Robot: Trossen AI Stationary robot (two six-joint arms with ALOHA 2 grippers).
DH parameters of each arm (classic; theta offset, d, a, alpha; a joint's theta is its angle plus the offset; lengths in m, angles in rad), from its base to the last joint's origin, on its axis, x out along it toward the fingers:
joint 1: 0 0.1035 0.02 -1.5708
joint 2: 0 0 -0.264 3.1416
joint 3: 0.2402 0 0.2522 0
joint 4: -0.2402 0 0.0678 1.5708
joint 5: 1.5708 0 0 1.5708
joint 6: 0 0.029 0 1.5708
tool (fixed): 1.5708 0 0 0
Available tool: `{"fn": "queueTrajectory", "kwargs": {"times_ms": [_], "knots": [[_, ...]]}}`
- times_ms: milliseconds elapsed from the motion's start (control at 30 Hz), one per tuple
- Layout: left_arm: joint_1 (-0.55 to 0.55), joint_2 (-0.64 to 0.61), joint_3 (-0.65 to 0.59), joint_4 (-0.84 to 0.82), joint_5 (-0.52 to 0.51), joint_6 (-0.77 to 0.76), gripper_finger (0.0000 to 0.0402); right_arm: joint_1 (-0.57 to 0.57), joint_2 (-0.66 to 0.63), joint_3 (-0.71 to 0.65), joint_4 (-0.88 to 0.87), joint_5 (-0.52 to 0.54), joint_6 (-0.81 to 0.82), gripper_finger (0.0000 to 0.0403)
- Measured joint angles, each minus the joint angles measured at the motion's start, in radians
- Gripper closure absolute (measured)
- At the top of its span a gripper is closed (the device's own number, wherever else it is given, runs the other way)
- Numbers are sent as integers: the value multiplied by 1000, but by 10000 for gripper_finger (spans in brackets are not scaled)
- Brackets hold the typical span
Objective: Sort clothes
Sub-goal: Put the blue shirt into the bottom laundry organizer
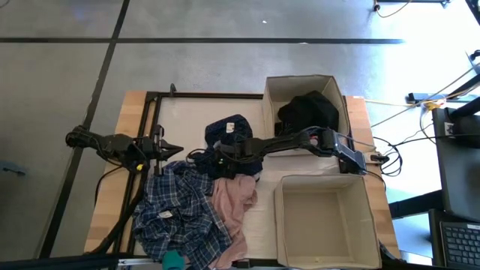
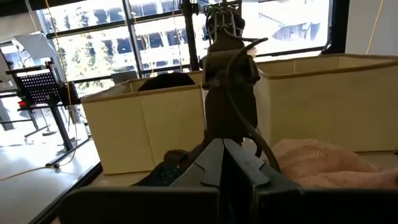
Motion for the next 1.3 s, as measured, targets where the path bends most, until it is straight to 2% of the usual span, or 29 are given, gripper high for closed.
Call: {"fn": "queueTrajectory", "kwargs": {"times_ms": [133,233,400,500,533,767,933,1067,1300], "knots": [[0,0,0,0,0,0,400,0,31,3,-1,3,1,129],[0,0,0,2,0,0,400,0,49,2,5,4,1,161],[0,0,0,2,0,0,400,2,55,2,9,38,1,276],[0,0,0,2,0,0,400,5,56,1,5,109,-18,355],[0,0,0,2,0,0,400,6,56,0,1,139,-28,370],[0,0,0,2,0,27,400,53,61,9,-47,483,-54,354],[0,-1,0,5,0,31,400,105,33,56,-85,662,-87,367],[0,-2,0,12,0,32,400,140,28,126,-166,749,-104,367],[0,-2,0,14,0,34,400,180,-22,226,-257,824,-100,366]]}}
